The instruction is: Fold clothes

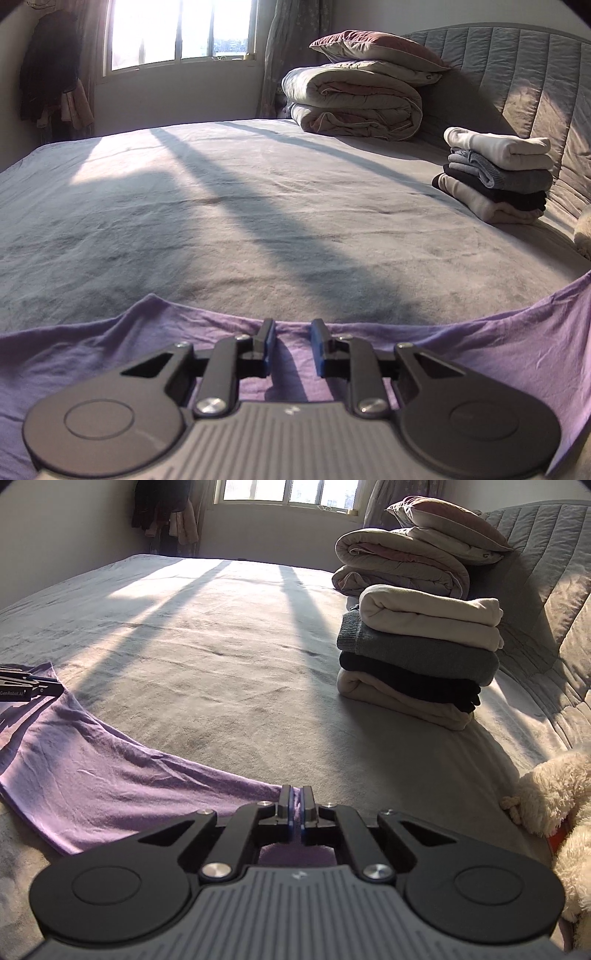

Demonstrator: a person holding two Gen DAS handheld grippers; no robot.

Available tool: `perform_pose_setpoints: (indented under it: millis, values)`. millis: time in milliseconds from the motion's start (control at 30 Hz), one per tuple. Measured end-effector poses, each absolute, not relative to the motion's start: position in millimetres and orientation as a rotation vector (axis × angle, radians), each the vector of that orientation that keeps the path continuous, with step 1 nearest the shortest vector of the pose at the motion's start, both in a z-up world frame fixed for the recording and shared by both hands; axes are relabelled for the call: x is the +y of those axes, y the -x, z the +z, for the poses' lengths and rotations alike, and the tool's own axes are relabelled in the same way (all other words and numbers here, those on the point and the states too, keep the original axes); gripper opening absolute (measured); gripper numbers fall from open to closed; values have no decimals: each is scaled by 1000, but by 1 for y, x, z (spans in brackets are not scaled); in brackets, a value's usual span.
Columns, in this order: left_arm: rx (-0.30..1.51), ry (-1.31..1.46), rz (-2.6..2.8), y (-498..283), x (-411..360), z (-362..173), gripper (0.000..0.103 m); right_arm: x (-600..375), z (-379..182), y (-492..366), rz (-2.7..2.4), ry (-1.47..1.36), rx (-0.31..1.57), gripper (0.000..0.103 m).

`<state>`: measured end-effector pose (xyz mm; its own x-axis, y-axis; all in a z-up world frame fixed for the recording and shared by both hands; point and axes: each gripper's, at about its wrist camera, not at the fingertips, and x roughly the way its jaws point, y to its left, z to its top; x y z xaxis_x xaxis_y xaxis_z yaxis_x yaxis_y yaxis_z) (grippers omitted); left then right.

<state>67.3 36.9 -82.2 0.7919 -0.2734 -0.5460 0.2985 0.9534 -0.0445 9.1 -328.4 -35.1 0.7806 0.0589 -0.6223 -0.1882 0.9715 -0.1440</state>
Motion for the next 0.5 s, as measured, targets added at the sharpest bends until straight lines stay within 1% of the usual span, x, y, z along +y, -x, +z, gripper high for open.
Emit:
perform_pose_setpoints:
  millis: [133, 400, 500]
  values:
    - [570, -32, -283, -68, 39, -82, 21, -328, -32, -5, 122, 226, 643, 3]
    - [547, -27, -270, -65, 38, -79, 21, -332, -34, -7, 109, 224, 663, 3]
    - [578, -49, -286, -67, 33, -80, 21, -332, -38, -13, 107, 218, 670, 3]
